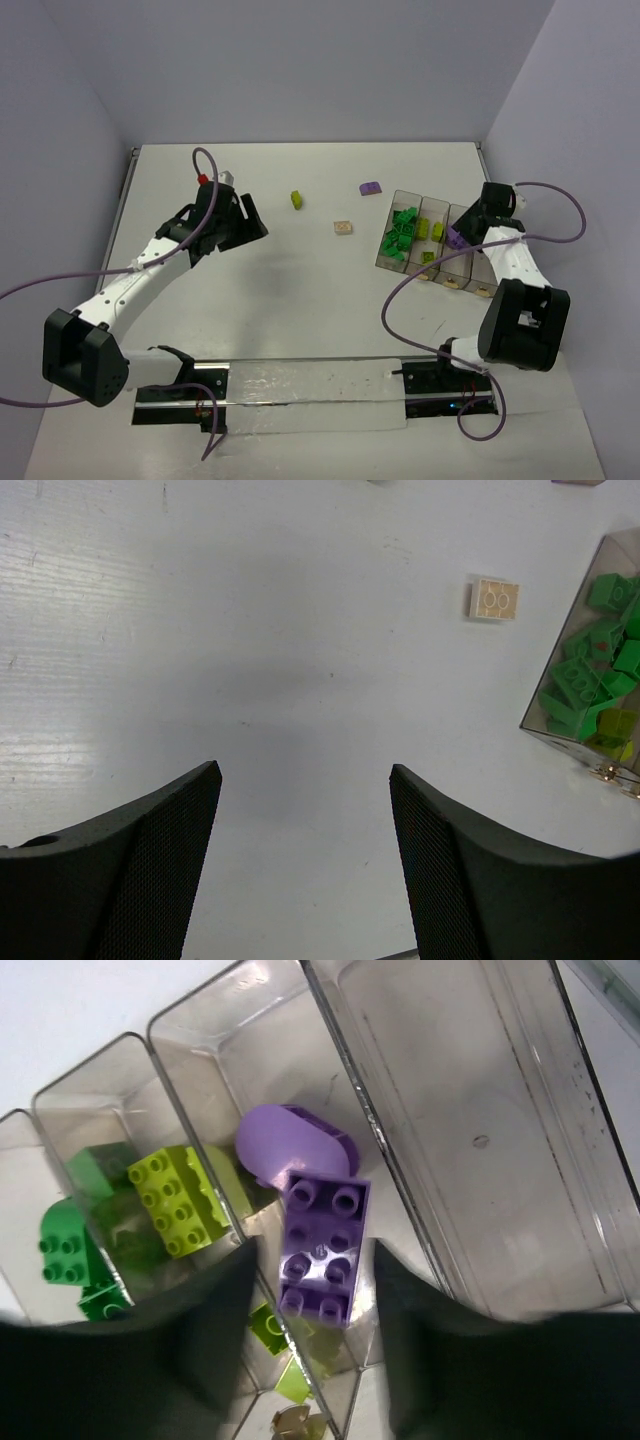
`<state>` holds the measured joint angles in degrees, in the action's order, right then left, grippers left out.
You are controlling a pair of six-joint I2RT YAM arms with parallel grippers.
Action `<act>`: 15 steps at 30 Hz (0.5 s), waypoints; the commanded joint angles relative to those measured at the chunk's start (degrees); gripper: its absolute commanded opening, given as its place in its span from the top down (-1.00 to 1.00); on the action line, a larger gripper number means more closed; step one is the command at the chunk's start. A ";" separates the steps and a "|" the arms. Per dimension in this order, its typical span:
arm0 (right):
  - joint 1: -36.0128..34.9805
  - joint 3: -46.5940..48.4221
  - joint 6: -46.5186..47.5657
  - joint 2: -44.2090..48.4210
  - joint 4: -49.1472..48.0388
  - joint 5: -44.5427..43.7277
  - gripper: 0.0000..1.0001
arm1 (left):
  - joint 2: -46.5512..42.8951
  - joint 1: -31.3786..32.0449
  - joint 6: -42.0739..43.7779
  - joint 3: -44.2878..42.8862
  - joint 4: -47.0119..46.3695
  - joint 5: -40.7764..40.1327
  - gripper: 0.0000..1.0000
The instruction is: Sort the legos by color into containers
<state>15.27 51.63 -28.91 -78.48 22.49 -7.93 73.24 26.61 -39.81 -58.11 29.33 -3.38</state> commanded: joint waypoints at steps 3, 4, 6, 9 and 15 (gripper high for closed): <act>-0.85 0.85 1.43 1.92 -1.52 -3.08 -0.44 | 0.99 0.37 0.69 -2.85 -2.70 0.48 -0.52; -0.94 0.93 1.55 2.55 -1.48 -3.34 -0.44 | 1.02 0.37 0.70 -2.95 -2.70 0.41 -0.52; -4.01 3.07 1.75 3.67 -0.85 -3.78 -0.41 | 1.43 0.35 0.68 -3.17 -2.55 0.24 -0.53; -9.92 6.68 3.35 2.96 -0.28 -4.33 -0.35 | 1.65 0.29 0.50 -3.16 -2.62 0.02 -0.53; -24.47 23.71 6.78 -10.68 3.95 -6.24 -0.31 | 1.35 0.37 0.09 -3.15 -2.29 -0.31 -0.52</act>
<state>-1.15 64.34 -25.47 -82.13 25.63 -12.29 74.91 26.61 -39.83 -58.43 29.28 -3.43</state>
